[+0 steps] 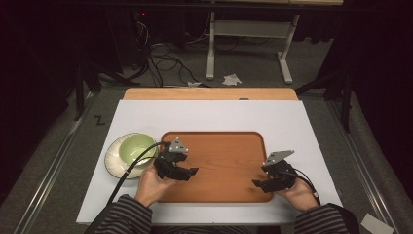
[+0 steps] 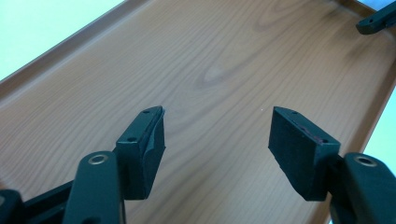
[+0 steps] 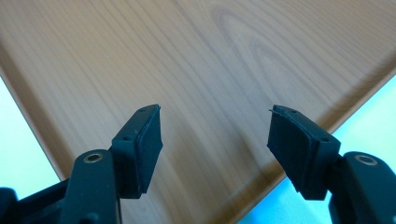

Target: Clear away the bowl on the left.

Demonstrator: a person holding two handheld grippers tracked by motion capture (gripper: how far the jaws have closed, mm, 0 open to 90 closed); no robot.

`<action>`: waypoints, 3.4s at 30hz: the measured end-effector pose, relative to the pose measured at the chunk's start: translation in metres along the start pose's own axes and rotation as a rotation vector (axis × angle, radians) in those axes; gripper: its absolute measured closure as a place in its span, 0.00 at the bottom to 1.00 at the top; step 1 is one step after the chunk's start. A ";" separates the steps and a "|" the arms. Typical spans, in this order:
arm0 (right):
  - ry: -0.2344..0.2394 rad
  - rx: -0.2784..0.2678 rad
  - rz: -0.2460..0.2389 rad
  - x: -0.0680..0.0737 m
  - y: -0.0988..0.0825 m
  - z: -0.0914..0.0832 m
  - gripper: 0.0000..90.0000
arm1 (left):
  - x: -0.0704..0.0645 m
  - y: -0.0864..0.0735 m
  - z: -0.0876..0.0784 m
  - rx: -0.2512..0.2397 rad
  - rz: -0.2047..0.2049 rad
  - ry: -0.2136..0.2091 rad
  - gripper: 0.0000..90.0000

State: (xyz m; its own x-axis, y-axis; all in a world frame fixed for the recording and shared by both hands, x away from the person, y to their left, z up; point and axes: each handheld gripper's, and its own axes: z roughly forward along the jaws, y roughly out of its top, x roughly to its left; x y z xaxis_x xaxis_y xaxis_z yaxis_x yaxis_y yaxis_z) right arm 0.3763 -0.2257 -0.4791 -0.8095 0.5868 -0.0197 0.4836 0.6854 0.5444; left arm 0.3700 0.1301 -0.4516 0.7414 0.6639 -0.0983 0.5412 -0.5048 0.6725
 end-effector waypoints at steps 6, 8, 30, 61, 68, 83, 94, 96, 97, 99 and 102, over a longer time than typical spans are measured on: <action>-0.002 0.005 0.006 0.000 0.000 0.000 0.41 | 0.001 0.000 -0.004 -0.010 -0.004 0.025 0.41; 0.000 -0.003 0.006 0.000 0.000 0.000 0.41 | 0.003 0.000 -0.006 -0.016 -0.010 0.030 0.41; -0.002 -0.001 -0.001 0.000 0.000 0.000 0.41 | 0.009 0.002 -0.016 -0.062 -0.053 0.008 0.43; -0.003 0.002 0.009 0.000 0.000 -0.001 0.41 | 0.027 -0.003 -0.039 -0.111 -0.119 0.075 0.44; -0.004 0.004 0.004 0.000 0.000 0.000 0.41 | 0.033 -0.005 -0.042 -0.103 -0.141 0.096 0.44; -0.002 0.000 0.007 0.000 0.000 0.000 0.41 | 0.043 -0.010 -0.052 -0.116 -0.173 0.139 0.44; 0.000 -0.002 0.008 0.001 0.000 0.000 0.41 | 0.054 -0.016 -0.059 -0.115 -0.222 0.168 0.44; 0.000 0.003 0.005 0.000 0.000 -0.001 0.41 | 0.057 -0.017 -0.060 -0.121 -0.230 0.172 0.44; -0.004 0.004 0.007 0.000 0.000 0.000 0.41 | 0.057 -0.017 -0.060 -0.121 -0.232 0.176 0.44; -0.002 0.003 0.006 0.000 0.000 0.000 0.41 | 0.060 -0.019 -0.061 -0.118 -0.234 0.191 0.43; -0.003 0.001 0.004 0.000 0.000 0.000 0.41 | 0.063 -0.021 -0.064 -0.121 -0.247 0.206 0.43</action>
State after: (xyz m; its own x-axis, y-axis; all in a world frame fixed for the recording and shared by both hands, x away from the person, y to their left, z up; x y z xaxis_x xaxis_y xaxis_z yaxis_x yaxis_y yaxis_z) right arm 0.3761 -0.2260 -0.4787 -0.8066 0.5908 -0.0205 0.4870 0.6838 0.5434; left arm 0.3801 0.2178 -0.4253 0.4911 0.8618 -0.1271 0.6345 -0.2539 0.7301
